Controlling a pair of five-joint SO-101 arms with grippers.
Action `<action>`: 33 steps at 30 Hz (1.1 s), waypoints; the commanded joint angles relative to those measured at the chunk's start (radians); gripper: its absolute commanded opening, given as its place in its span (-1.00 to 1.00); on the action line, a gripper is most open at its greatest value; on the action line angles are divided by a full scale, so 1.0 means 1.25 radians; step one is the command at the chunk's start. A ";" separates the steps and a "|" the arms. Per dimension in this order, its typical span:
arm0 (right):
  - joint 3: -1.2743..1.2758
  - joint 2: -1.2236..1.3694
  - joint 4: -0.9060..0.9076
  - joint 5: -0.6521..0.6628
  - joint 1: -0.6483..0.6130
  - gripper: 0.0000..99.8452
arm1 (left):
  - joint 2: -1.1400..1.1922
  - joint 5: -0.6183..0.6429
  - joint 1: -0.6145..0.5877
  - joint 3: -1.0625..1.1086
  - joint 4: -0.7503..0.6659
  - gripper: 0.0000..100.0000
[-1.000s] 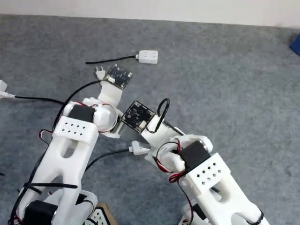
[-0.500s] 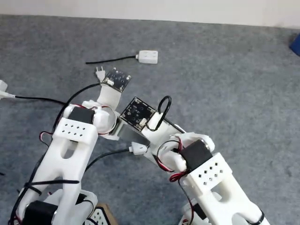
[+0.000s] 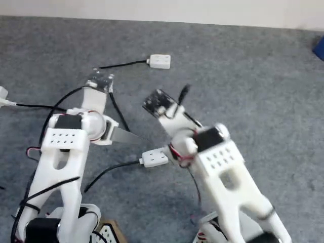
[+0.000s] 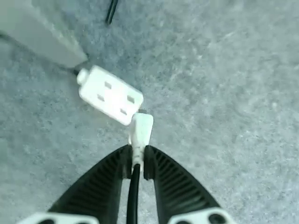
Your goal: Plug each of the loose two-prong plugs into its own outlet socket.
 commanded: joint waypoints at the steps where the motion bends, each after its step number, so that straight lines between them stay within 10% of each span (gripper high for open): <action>1: -0.208 0.158 0.069 -0.081 -0.052 -0.99 | -0.010 0.010 -0.046 0.042 -0.061 0.23; 13: -0.675 0.495 0.385 -0.238 -0.082 -0.99 | -0.015 0.010 -0.062 0.087 -0.125 0.23; 33: -0.479 0.482 0.266 -0.236 -0.012 -0.99 | -0.012 0.010 -0.061 0.087 -0.125 0.23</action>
